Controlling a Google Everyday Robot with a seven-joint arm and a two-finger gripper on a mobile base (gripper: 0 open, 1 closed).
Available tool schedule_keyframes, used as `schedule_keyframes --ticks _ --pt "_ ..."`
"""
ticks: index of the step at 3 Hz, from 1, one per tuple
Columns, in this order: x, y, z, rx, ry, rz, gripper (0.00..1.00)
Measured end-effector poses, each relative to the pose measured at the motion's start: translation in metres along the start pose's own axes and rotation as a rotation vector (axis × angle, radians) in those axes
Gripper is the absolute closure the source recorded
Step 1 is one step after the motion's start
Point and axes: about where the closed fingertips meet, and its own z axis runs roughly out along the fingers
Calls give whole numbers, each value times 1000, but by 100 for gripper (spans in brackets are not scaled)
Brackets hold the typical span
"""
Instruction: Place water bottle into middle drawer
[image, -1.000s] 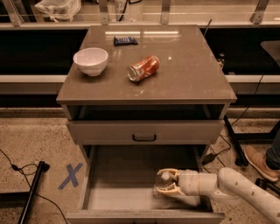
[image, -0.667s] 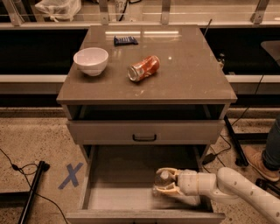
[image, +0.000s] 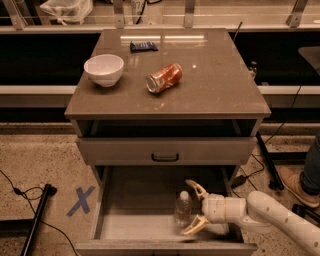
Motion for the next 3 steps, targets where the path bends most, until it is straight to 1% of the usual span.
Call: schedule_keyframes --ticks 1,2,3 --pt "-1 0 0 0 -1 1 0" --pt "-23 -3 -26 56 1 8 0" --pt "-60 -5 -70 142 -33 85 0"
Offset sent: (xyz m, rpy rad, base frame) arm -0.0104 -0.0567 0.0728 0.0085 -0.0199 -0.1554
